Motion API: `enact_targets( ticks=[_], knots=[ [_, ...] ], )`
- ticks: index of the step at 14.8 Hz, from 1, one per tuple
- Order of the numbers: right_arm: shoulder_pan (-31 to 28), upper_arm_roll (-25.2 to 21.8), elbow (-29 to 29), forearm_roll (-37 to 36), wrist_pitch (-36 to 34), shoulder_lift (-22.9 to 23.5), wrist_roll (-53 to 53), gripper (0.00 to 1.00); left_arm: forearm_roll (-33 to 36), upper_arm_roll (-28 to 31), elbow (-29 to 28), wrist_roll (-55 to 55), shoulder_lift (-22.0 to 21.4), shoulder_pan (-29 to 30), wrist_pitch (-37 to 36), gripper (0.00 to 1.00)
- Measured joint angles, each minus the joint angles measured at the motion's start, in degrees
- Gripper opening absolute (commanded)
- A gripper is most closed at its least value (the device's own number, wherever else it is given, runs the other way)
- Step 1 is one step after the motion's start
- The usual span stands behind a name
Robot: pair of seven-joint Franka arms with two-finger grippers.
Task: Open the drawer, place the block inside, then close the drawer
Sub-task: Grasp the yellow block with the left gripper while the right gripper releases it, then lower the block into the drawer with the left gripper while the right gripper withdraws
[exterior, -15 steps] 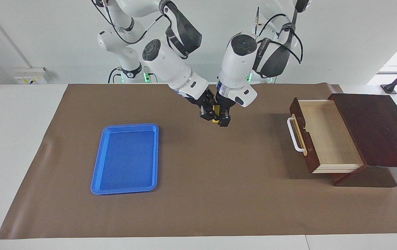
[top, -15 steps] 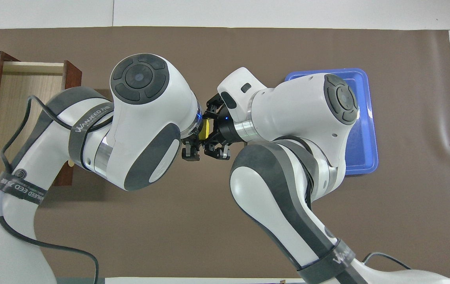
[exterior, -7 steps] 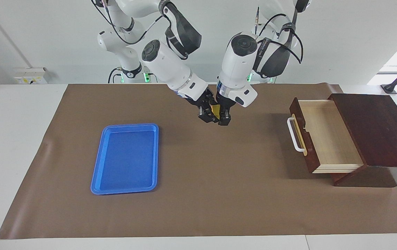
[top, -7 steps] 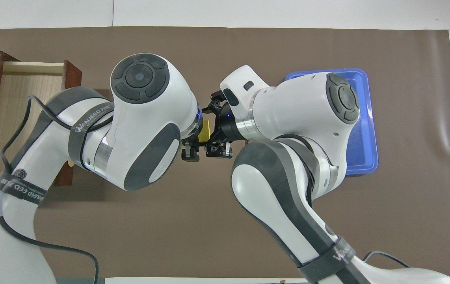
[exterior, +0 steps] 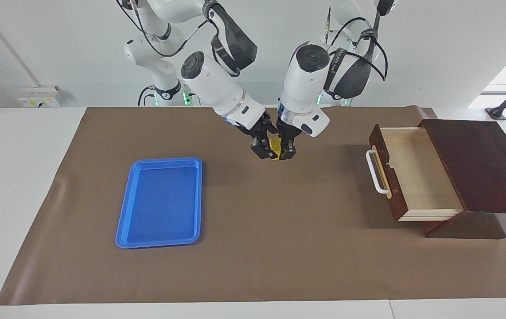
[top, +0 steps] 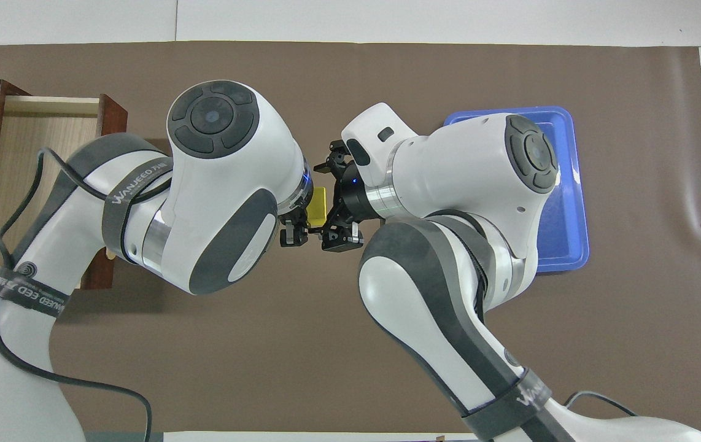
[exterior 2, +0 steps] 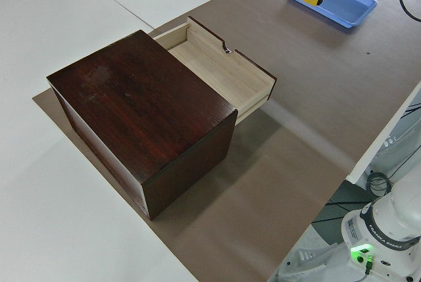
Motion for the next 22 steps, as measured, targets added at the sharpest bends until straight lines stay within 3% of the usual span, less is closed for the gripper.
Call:
enact_targets(
  ticks=[4,7,16,19,22],
  knots=[
    [-0.1,-0.2,0.0,0.0,-0.9,0.0,0.0,1.00,0.0,2.7,0.5,2.3,0.0,0.6,-0.1,0.00],
    [-1.3,-0.4,0.1,0.0,-2.9,-0.1,0.0,1.00,0.0,9.3,1.3,8.1,-0.4,1.0,-1.9,0.00],
    [-8.0,-0.6,1.7,0.0,-13.2,-2.0,0.0,1.00,-4.9,31.8,1.7,42.6,-4.5,5.6,-7.5,0.00],
    [-11.8,-1.2,1.9,-1.7,-17.3,-3.6,1.6,1.00,-5.4,35.1,0.3,49.5,-4.5,7.5,-6.8,0.00],
    [-16.1,-1.5,2.0,-6.7,-18.8,-5.0,6.0,1.00,-5.6,35.6,-4.9,50.8,-4.6,8.5,-2.1,0.00]
  ],
)
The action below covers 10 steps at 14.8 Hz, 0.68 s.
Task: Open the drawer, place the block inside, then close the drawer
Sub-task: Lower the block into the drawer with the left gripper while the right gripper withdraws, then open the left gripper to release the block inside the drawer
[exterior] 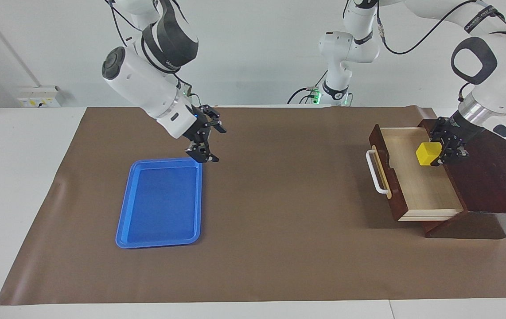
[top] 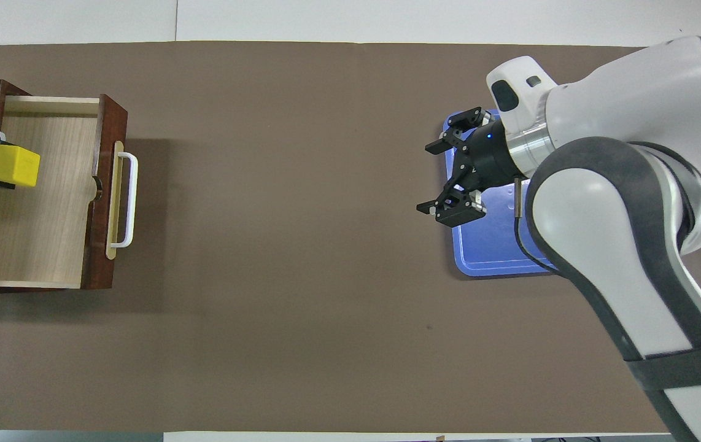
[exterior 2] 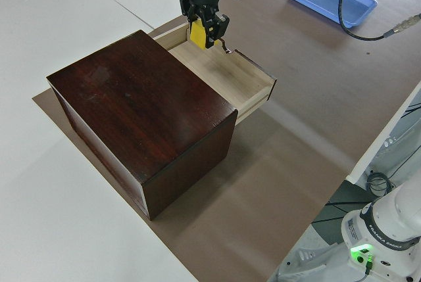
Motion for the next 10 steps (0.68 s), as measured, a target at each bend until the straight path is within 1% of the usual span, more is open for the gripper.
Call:
enact_targets(
  ticks=[3,5,6,7,10],
  knots=[
    [-2.0,-0.1,0.1,-7.5,-0.1,-2.1,9.3,1.00,-0.1,-0.2,-5.9,0.0,0.0,-0.1,5.3,0.00],
    [-2.4,-0.1,0.1,-12.6,-1.1,-3.8,17.2,1.00,-0.1,-0.1,-8.5,0.2,-0.1,-0.1,7.8,0.00],
    [-2.8,-0.1,0.1,-14.2,-2.5,-4.5,21.3,1.00,-0.1,-0.1,-9.2,0.6,-0.2,-0.1,8.1,0.62],
    [-3.6,-0.1,0.1,-15.0,-4.5,-5.0,25.3,1.00,-0.1,-0.1,-9.5,1.1,-0.4,-0.1,8.2,1.00],
    [-6.1,-0.1,0.1,-18.1,-9.2,-5.9,32.5,1.00,0.0,-0.1,-9.5,2.0,-0.8,-0.2,8.3,1.00]
  ],
)
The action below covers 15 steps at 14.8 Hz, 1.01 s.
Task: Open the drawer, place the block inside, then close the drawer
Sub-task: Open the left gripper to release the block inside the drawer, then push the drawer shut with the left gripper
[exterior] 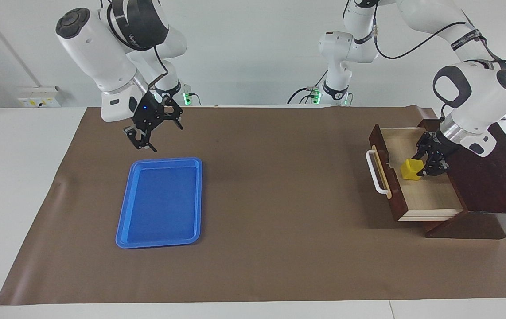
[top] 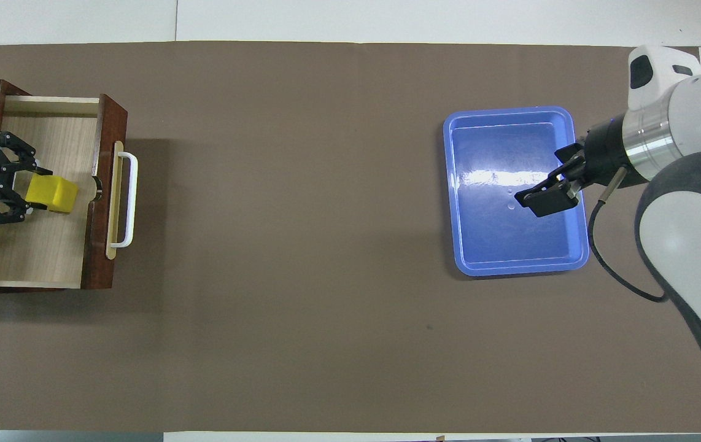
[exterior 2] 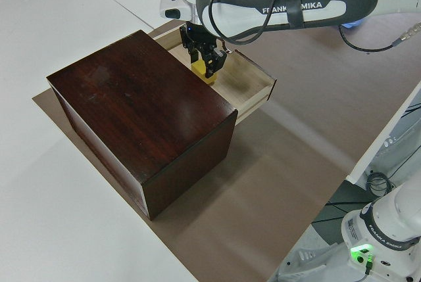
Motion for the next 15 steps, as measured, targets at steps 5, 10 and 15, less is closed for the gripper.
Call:
enact_targets(
  ticks=[5,10,15],
  knots=[
    [-2.5,-0.1,0.0,-7.8,-5.5,-1.3,12.8,1.00,0.0,-0.5,9.2,-7.2,0.4,-4.4,-7.7,1.00],
    [-4.8,-0.2,1.3,-11.3,-12.7,-3.6,26.6,1.00,0.5,-1.0,8.6,-13.4,2.6,-11.0,-7.7,1.00],
    [-6.6,-0.3,7.2,-11.8,-19.4,-4.5,33.5,1.00,3.2,-0.9,2.4,-11.7,2.9,-11.5,-2.9,1.00]
  ],
)
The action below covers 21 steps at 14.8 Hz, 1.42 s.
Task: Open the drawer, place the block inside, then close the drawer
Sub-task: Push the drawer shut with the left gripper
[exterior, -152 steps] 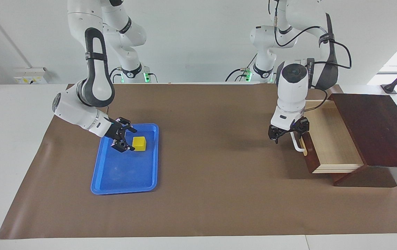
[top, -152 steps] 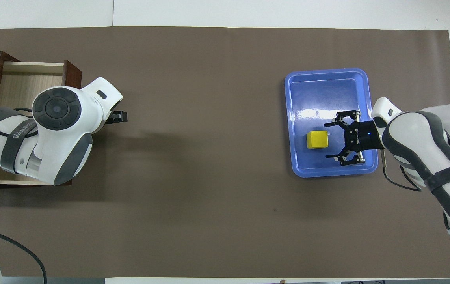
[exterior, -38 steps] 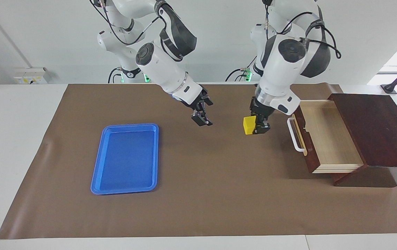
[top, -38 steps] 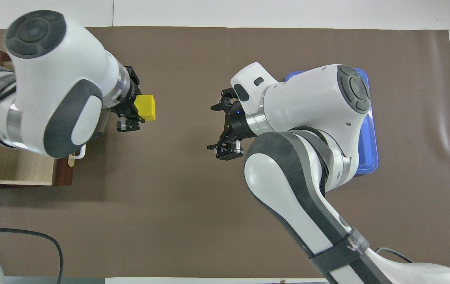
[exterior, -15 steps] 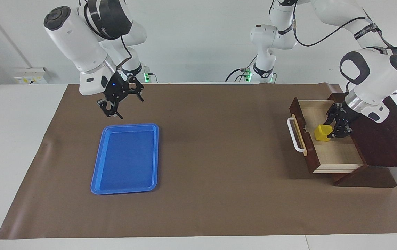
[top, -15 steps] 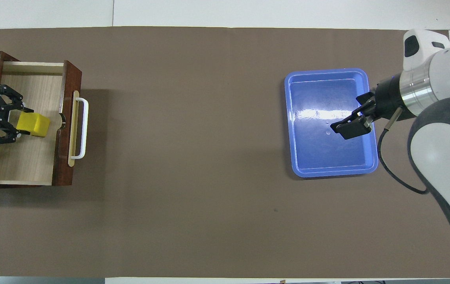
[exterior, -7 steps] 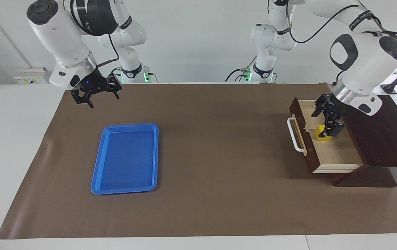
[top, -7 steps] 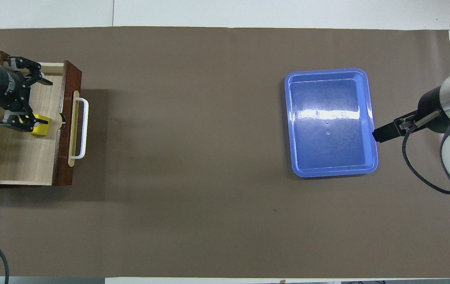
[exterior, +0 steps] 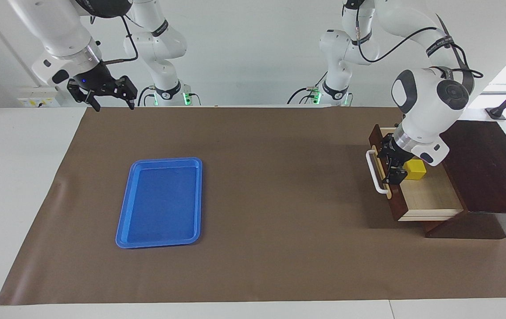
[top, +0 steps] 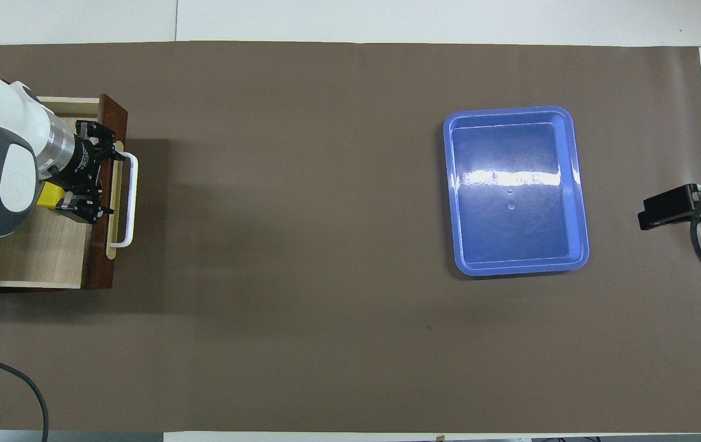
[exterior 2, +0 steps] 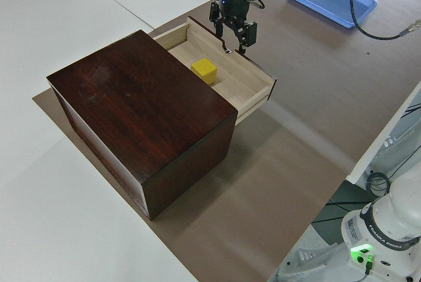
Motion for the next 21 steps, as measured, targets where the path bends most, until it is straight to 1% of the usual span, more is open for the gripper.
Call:
enact_targets(
  ticks=[3,5,7,9,12,13,16,17,19,21],
  knots=[
    [-0.4,0.0,2.8,-0.2,-2.3,0.0,0.3,1.00,2.8,0.2,-0.1,3.3,-0.4,0.1,0.1,1.00],
    [-0.5,0.0,3.1,-1.0,-2.3,0.0,0.6,1.00,4.7,0.7,-0.1,3.7,-0.5,0.7,0.4,1.00],
    [-0.5,0.1,3.0,-2.2,-2.3,0.1,0.7,1.00,6.1,1.0,0.0,3.8,-0.5,2.6,1.7,1.00],
    [-0.5,0.2,3.0,-2.7,-2.1,0.3,0.7,1.00,6.9,1.2,0.0,4.9,-0.5,5.9,3.5,1.00],
    [-0.6,0.2,2.9,-2.8,-1.5,0.5,0.8,1.00,6.9,1.4,0.0,10.1,-0.5,11.2,4.7,1.00],
    [-0.7,0.2,2.8,-2.8,-1.5,0.6,0.8,1.00,6.0,1.2,-0.1,11.3,-0.7,12.1,4.5,1.00],
    [-0.8,0.2,2.7,-2.8,-1.4,0.7,0.8,1.00,6.3,0.4,0.6,15.0,-0.9,12.1,4.4,1.00],
    [-0.8,0.2,2.7,-2.8,-1.4,0.7,0.8,1.00,6.4,0.2,1.7,16.0,-1.0,12.1,4.0,1.00],
    [-0.8,0.2,2.7,-2.8,-1.4,0.7,0.8,1.00,6.0,-1.4,5.4,19.2,-1.6,12.1,0.5,1.00],
    [-0.8,0.2,2.7,-2.8,-1.4,0.7,0.8,1.00,5.6,-5.2,7.8,26.2,-3.7,12.1,-4.7,1.00]
  ],
)
